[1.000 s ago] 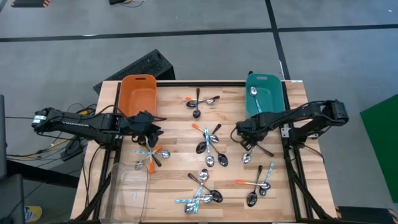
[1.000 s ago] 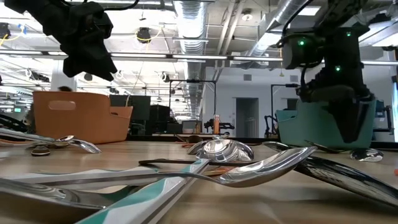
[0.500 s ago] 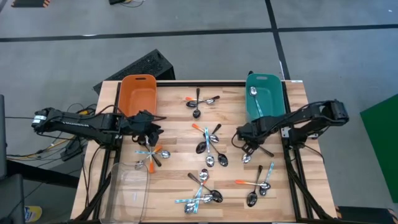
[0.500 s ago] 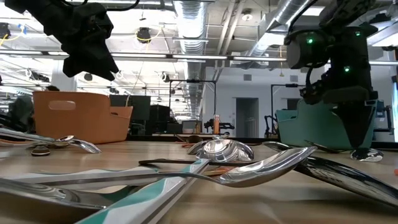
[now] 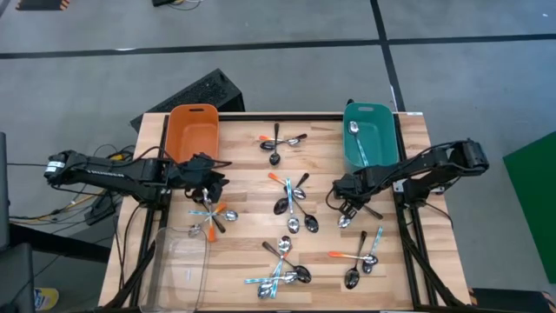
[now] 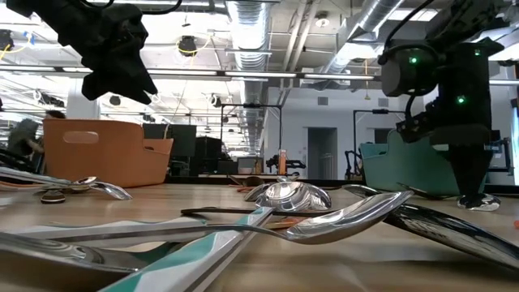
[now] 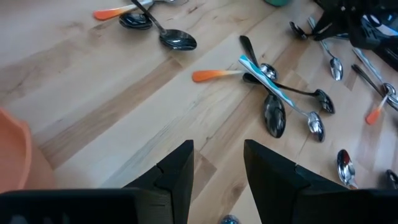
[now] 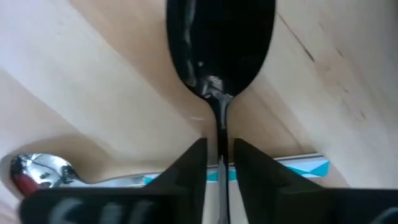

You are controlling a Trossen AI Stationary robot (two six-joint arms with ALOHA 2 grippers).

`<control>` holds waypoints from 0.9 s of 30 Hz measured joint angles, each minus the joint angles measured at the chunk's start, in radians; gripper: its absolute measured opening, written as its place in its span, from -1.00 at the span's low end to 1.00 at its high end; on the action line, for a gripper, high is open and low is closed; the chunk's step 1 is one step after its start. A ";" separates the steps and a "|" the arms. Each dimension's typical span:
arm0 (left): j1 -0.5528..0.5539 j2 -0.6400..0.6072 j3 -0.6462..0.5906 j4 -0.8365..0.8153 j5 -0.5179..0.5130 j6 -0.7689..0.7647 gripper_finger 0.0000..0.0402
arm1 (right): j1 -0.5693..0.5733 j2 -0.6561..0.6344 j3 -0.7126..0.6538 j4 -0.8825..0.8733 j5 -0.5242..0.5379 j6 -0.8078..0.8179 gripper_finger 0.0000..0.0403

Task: Sort silverware by color (type)
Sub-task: Put the black spoon into the orange bin

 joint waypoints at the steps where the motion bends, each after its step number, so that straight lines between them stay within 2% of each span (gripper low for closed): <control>1: 0.000 0.000 0.000 0.002 -0.007 -0.002 -0.36 | 0.000 0.000 -0.001 0.007 -0.001 -0.001 -0.58; 4: 0.001 0.000 0.000 0.009 -0.018 -0.010 -0.36 | 0.000 0.000 -0.001 0.026 -0.016 -0.003 -0.83; 6: 0.003 0.000 0.000 0.036 -0.018 -0.011 -0.36 | 0.000 0.000 -0.002 0.042 -0.037 -0.003 -0.92; 14: 0.003 0.000 0.000 0.231 0.014 0.042 -0.36 | 0.002 -0.021 0.082 0.101 -0.085 0.050 -0.92; 18: 0.003 0.000 0.000 0.312 0.041 0.079 -0.36 | -0.001 -0.075 0.149 0.190 -0.019 0.059 -0.93; 22: 0.003 0.000 0.000 0.361 0.042 0.082 -0.31 | -0.034 -0.129 0.182 0.349 0.042 0.043 -0.93; 27: 0.004 0.027 0.000 0.471 0.036 0.128 -0.18 | -0.079 -0.145 0.184 0.753 0.047 -0.035 -0.93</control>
